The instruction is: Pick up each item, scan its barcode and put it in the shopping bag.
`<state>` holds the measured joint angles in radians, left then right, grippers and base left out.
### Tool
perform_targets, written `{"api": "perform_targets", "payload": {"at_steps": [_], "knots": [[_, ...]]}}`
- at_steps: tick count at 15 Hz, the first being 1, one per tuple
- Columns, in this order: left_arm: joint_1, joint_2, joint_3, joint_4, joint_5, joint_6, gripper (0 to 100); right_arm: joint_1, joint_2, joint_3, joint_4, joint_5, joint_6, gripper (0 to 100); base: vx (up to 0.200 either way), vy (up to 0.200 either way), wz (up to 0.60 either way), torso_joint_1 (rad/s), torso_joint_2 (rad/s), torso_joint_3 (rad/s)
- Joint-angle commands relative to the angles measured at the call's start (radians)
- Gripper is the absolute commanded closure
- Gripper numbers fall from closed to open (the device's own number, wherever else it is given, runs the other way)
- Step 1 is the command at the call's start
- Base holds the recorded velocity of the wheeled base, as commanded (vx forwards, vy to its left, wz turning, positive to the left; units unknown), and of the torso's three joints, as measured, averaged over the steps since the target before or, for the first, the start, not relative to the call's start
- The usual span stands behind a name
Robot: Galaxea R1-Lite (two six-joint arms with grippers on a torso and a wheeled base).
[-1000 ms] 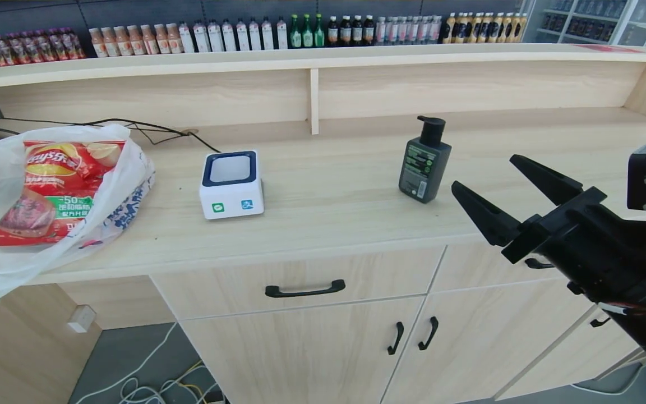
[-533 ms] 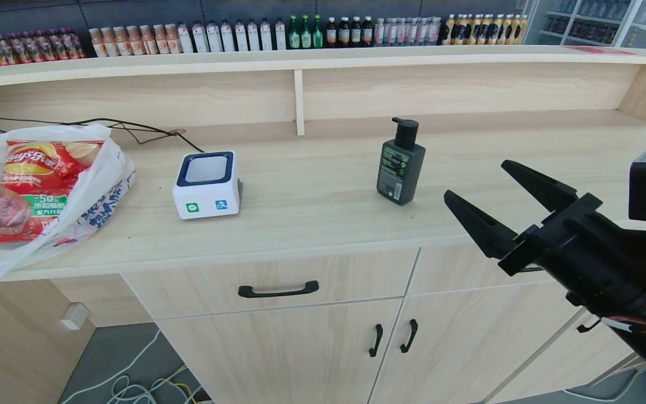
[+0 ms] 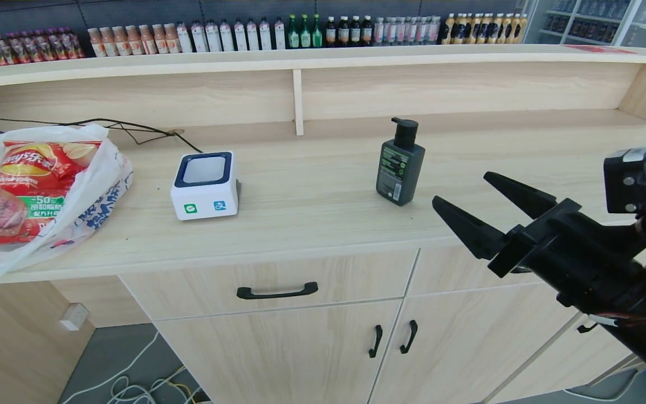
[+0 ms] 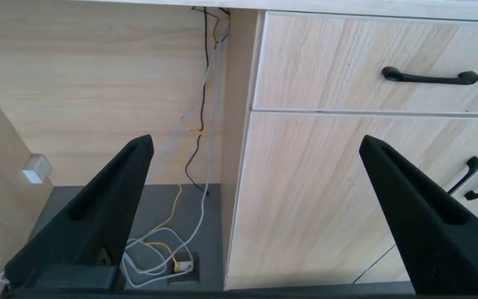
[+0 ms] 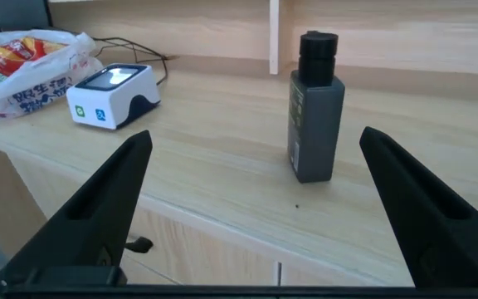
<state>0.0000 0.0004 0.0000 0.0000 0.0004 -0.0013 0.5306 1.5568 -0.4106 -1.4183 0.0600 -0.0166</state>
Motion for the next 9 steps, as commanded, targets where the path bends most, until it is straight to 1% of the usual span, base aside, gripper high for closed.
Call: {"api": "perform_targets", "payload": {"at_steps": [1,4,6,9], "knots": [[0.000,0.000,0.000,0.000,0.000,0.000,0,0.000,-0.006,-0.076,0.085,0.001,0.006,0,0.000,0.000,0.00,0.000,0.00,0.000],[0.000,0.000,0.000,0.000,0.000,0.000,0,-0.004,0.002,-0.206,0.269,0.004,0.015,0,0.000,0.000,0.00,0.000,0.00,0.000],[0.000,0.000,0.000,0.000,0.000,0.000,0,-0.017,0.026,-0.295,0.360,0.007,0.020,0,0.000,0.000,0.00,0.000,0.00,0.000],[0.000,0.000,0.000,0.000,0.000,0.000,0,-0.074,0.083,-0.395,0.420,0.064,0.018,0,0.000,0.000,0.00,0.000,0.00,0.000]]}}
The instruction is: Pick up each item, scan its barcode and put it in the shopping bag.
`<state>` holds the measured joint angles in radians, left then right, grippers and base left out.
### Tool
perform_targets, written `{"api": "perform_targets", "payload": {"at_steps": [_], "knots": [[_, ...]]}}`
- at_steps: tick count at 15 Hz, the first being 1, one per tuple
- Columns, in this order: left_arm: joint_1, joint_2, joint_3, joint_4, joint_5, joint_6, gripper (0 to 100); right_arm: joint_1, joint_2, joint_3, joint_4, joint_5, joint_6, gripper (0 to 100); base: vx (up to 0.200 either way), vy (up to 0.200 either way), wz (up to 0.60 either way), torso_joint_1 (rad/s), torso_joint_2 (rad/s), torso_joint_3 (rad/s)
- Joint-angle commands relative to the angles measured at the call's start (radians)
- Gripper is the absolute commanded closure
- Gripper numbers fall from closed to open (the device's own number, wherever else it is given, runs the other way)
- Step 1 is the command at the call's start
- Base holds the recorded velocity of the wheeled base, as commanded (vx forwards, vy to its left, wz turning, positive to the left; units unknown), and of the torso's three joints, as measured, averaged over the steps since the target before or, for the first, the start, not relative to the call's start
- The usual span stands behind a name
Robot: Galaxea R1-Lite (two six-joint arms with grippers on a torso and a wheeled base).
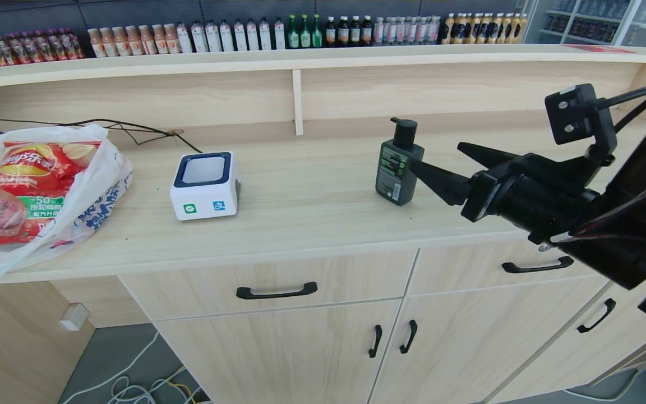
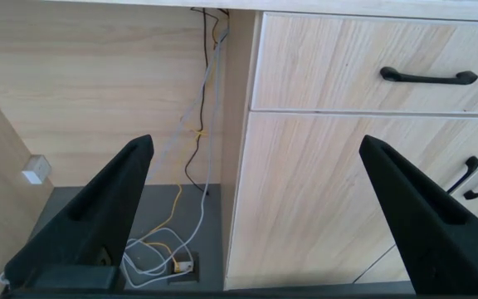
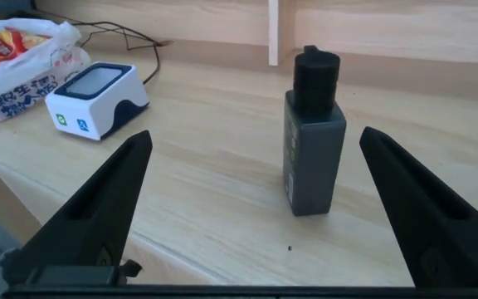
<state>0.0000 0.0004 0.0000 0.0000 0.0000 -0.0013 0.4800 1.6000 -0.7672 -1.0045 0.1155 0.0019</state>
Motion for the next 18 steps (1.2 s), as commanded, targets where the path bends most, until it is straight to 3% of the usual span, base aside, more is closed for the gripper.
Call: {"api": "perform_targets", "payload": {"at_steps": [1,8,12,18], "knots": [[0.000,0.000,0.000,0.000,0.000,0.000,0,-0.044,0.063,-0.063,0.007,0.015,0.000,0,0.000,0.000,0.00,0.000,0.00,0.000],[0.000,0.000,0.000,0.000,0.000,0.000,0,-0.057,0.158,-0.159,0.017,0.049,-0.008,0,0.000,0.000,0.00,0.000,0.00,0.000],[0.000,0.000,0.000,0.000,0.002,0.000,0,-0.057,0.196,-0.267,0.129,0.052,-0.003,0,0.000,0.000,0.00,0.000,0.00,0.000],[0.000,0.000,0.000,0.000,0.000,0.000,0,-0.054,0.267,-0.314,0.127,0.050,-0.013,0,0.000,0.000,0.00,0.000,0.00,0.000]]}}
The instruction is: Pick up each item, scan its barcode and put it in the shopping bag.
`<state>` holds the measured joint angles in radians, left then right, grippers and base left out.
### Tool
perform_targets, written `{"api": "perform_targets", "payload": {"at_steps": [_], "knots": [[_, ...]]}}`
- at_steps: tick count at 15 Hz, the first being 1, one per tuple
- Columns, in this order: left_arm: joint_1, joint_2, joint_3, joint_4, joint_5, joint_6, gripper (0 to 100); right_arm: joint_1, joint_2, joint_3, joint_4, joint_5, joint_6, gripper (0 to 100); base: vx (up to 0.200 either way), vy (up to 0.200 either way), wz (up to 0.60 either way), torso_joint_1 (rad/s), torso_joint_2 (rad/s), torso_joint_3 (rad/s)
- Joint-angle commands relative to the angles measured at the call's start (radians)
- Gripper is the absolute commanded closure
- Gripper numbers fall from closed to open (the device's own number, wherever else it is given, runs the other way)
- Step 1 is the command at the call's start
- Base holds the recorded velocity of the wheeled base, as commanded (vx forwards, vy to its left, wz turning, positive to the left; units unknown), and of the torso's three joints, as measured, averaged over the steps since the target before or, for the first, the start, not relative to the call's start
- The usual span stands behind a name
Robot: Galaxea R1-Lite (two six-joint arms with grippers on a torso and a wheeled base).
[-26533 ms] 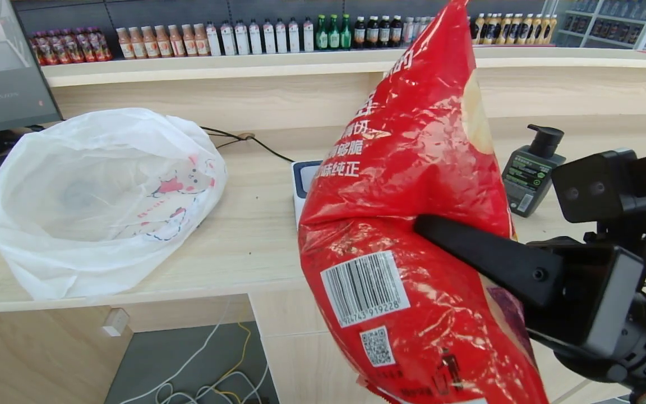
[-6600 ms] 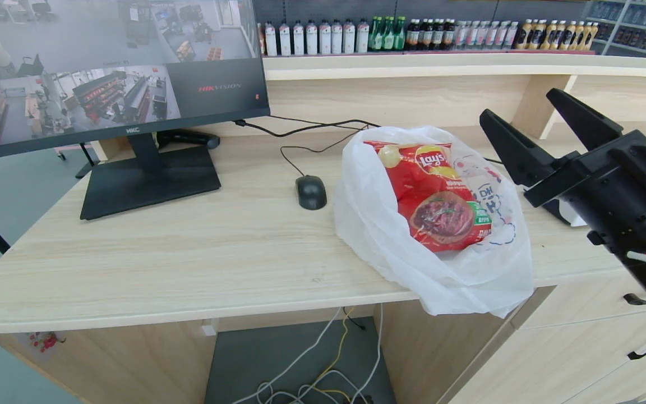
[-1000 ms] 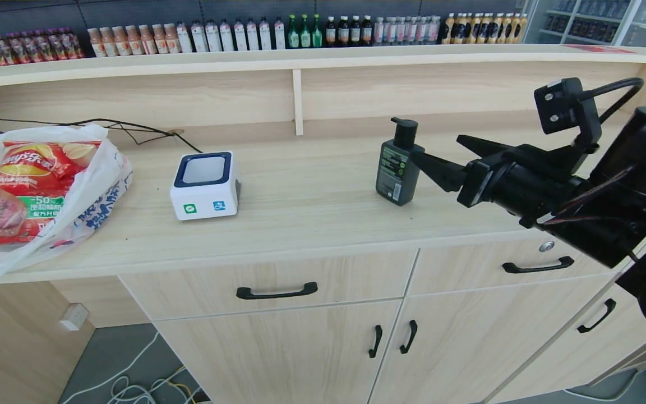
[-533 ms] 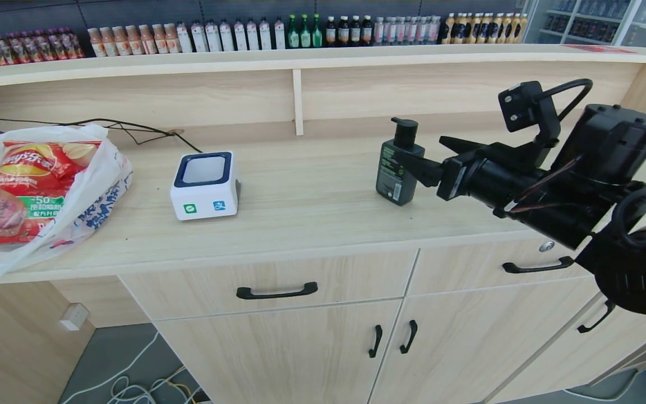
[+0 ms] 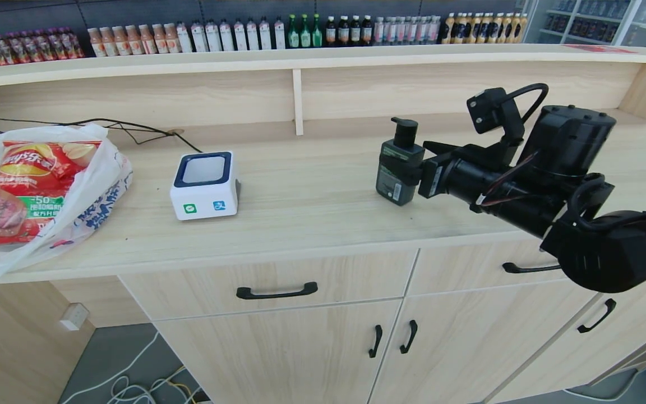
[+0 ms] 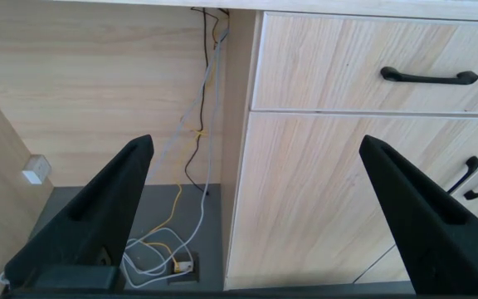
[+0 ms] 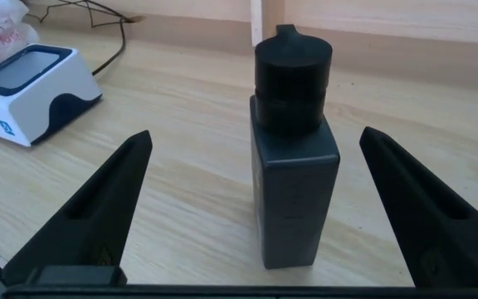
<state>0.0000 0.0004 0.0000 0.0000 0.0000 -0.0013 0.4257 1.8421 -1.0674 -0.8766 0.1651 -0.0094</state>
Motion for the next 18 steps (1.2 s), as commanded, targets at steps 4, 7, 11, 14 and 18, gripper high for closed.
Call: {"api": "perform_targets", "payload": {"at_steps": [4,7,11,14,18], "knots": [[0.000,0.000,0.000,0.000,0.000,0.000,0,0.001,0.083,-0.068,0.001,-0.001,-0.024,0,0.000,0.000,0.00,0.000,0.00,0.000],[-0.002,0.000,0.000,0.000,0.000,0.000,0,-0.001,0.101,-0.072,-0.001,-0.001,-0.026,0,0.000,0.000,0.00,0.000,0.00,0.000],[0.000,0.000,0.000,0.000,0.000,0.000,0,0.001,0.144,-0.118,-0.001,-0.007,-0.037,0,0.000,0.000,0.00,0.000,0.00,0.000],[0.000,0.000,0.000,0.000,0.002,0.000,0,0.001,0.167,-0.146,-0.002,-0.007,-0.050,0,0.000,0.000,0.00,0.000,0.00,0.000],[0.000,0.000,0.000,0.000,0.000,0.000,0,-0.001,0.193,-0.207,-0.001,-0.007,-0.055,0,0.000,0.000,0.00,0.000,0.00,0.000]]}}
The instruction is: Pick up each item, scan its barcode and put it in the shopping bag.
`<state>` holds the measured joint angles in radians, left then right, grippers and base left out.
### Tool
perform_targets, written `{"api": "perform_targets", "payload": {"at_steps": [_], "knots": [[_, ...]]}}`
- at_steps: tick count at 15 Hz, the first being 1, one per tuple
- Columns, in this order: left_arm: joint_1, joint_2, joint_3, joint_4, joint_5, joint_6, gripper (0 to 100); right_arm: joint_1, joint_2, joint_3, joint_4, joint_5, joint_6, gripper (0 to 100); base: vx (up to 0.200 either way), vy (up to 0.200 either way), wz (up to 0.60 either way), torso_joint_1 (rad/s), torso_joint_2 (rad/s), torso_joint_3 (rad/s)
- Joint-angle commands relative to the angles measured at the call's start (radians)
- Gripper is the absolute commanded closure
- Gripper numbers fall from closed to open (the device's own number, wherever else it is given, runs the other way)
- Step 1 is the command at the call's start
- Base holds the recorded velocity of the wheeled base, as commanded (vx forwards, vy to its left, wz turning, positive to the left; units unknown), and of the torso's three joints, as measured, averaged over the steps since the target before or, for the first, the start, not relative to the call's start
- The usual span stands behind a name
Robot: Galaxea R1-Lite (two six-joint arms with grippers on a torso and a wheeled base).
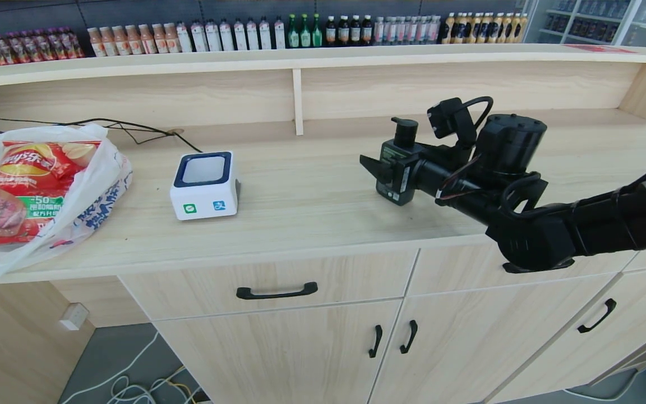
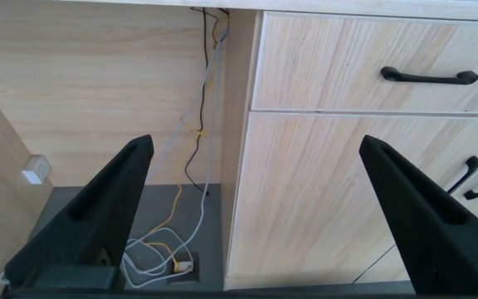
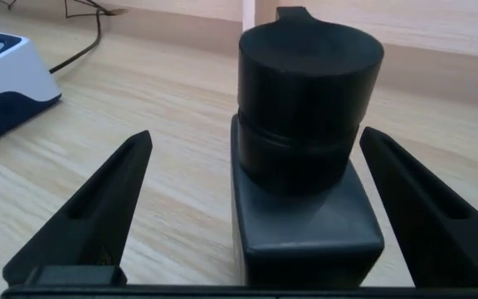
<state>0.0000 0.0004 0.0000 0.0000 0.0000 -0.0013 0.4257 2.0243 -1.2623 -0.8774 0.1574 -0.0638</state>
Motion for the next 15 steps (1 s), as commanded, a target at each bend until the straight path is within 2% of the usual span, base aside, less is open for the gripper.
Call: {"api": "perform_targets", "payload": {"at_steps": [1,2,15], "knots": [[0.000,0.000,0.000,0.000,0.000,0.000,0,-0.001,0.011,-0.011,0.000,0.001,-0.001,0,0.000,0.000,0.00,0.000,0.00,0.000],[0.000,0.000,0.000,0.000,0.000,0.000,0,0.001,0.013,-0.012,0.000,0.001,-0.004,100,0.000,0.000,0.00,0.000,0.00,0.000],[0.000,0.000,0.000,0.000,0.000,0.000,0,0.001,0.033,0.000,0.003,0.001,-0.008,100,0.000,0.000,0.00,0.000,0.00,0.000]]}}
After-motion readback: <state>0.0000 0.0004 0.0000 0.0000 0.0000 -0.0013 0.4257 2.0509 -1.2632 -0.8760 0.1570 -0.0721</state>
